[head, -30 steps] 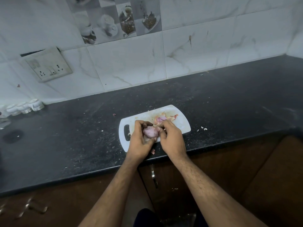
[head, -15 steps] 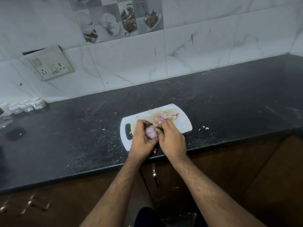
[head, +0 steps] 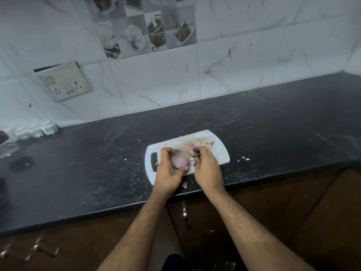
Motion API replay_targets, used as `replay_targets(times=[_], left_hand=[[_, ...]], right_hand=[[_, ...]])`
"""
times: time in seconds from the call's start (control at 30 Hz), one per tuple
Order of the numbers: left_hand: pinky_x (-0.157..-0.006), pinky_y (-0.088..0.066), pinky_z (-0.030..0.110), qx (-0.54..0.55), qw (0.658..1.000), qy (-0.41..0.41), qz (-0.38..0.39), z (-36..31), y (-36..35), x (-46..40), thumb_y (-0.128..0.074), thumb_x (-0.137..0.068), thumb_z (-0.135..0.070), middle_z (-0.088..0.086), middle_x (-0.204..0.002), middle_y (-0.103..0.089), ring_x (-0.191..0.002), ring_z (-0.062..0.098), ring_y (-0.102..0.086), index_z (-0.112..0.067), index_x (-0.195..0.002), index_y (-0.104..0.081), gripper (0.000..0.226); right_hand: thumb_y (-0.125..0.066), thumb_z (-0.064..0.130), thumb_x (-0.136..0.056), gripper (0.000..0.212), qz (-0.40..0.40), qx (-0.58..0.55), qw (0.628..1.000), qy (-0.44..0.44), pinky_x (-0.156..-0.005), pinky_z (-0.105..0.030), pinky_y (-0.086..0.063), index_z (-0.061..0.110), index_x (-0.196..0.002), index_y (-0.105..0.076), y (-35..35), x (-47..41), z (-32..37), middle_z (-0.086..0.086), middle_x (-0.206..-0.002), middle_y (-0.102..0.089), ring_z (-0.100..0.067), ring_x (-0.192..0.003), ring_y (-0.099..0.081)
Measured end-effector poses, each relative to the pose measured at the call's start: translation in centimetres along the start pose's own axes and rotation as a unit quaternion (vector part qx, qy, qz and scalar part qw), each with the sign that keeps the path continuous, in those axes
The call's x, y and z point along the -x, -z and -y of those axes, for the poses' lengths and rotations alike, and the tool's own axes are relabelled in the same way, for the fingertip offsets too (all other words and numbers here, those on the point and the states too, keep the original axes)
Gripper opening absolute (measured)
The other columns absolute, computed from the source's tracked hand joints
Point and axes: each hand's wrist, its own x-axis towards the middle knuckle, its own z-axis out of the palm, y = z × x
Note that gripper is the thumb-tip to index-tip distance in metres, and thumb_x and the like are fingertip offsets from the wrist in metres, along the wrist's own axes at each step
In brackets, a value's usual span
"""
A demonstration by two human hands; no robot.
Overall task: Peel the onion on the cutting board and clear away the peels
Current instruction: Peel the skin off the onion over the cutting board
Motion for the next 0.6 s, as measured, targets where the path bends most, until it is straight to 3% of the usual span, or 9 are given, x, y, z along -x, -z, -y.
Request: replay_targets(times=[0.1,0.2,0.27,0.37,0.43,0.53,0.6], left_hand=[[-0.059,-0.056,0.011,0.011,1.000,-0.008,0.001,-0.02,0.16,-0.07,-0.072,-0.088,0.011,0.004,-0.130,-0.058,-0.091,-0.008,-0.070,-0.006,-0.123,-0.036,0.052],[-0.052,-0.059,0.026,-0.012,0.999,-0.035,0.012,0.11,0.20,-0.08,-0.070,-0.091,0.008,0.001,-0.130,-0.059,-0.091,0.013,-0.073,-0.021,-0.120,-0.037,0.052],[-0.046,-0.058,0.033,-0.031,0.998,-0.048,0.018,0.26,0.07,-0.04,-0.070,-0.091,0.005,-0.005,-0.129,-0.058,-0.084,0.018,-0.073,-0.029,-0.115,-0.037,0.053],[-0.048,-0.057,0.028,-0.054,0.997,-0.059,0.018,-0.04,-0.10,0.28,-0.073,-0.090,0.003,-0.007,-0.127,-0.057,-0.081,0.008,-0.069,-0.021,-0.118,-0.035,0.053],[-0.060,-0.059,0.022,-0.065,0.996,-0.061,0.018,-0.09,-0.18,0.29,-0.074,-0.089,0.003,-0.007,-0.125,-0.057,-0.090,-0.001,-0.067,-0.017,-0.119,-0.035,0.053],[-0.080,-0.050,0.009,-0.085,0.993,-0.075,0.016,-0.10,-0.20,0.27,-0.074,-0.088,0.003,-0.007,-0.124,-0.058,-0.105,-0.009,-0.061,-0.016,-0.118,-0.037,0.051],[-0.080,-0.048,0.006,-0.088,0.993,-0.081,0.011,0.02,-0.22,0.19,-0.075,-0.088,0.002,-0.009,-0.122,-0.057,-0.107,-0.009,-0.059,-0.015,-0.117,-0.039,0.049]], right_hand=[[-0.052,0.029,-0.103,0.023,0.020,-0.007,0.999,0.032,-0.085,-0.035,-0.055,0.032,-0.123,-0.063,0.09,0.26,0.27,0.016,-0.123,-0.065,-0.010,-0.104,-0.065],[-0.060,0.038,-0.099,0.019,0.026,-0.027,0.998,0.057,-0.084,-0.032,-0.054,0.035,-0.117,-0.067,0.21,0.36,0.24,0.018,-0.121,-0.063,-0.006,-0.101,-0.064],[-0.065,0.035,-0.096,0.014,0.011,-0.050,0.997,0.057,-0.081,-0.033,-0.055,0.034,-0.109,-0.069,0.19,0.40,-0.04,0.019,-0.114,-0.063,-0.003,-0.094,-0.063],[-0.068,0.031,-0.094,0.005,-0.004,-0.070,0.996,0.050,-0.076,-0.037,-0.056,0.031,-0.099,-0.069,0.17,0.13,-0.24,0.019,-0.103,-0.063,-0.002,-0.084,-0.061],[-0.070,0.031,-0.093,0.006,0.001,-0.080,0.996,0.048,-0.077,-0.040,-0.057,0.031,-0.099,-0.069,0.16,-0.02,-0.33,0.018,-0.102,-0.064,-0.002,-0.086,-0.062],[-0.067,0.034,-0.094,0.010,0.016,-0.055,0.997,0.057,-0.082,-0.040,-0.056,0.032,-0.103,-0.068,0.22,-0.07,-0.32,0.018,-0.107,-0.064,-0.005,-0.098,-0.060],[-0.062,0.034,-0.097,0.011,0.027,-0.015,0.997,0.069,-0.083,-0.038,-0.053,0.032,-0.106,-0.067,0.36,0.05,-0.18,0.018,-0.112,-0.063,-0.006,-0.112,-0.054]])
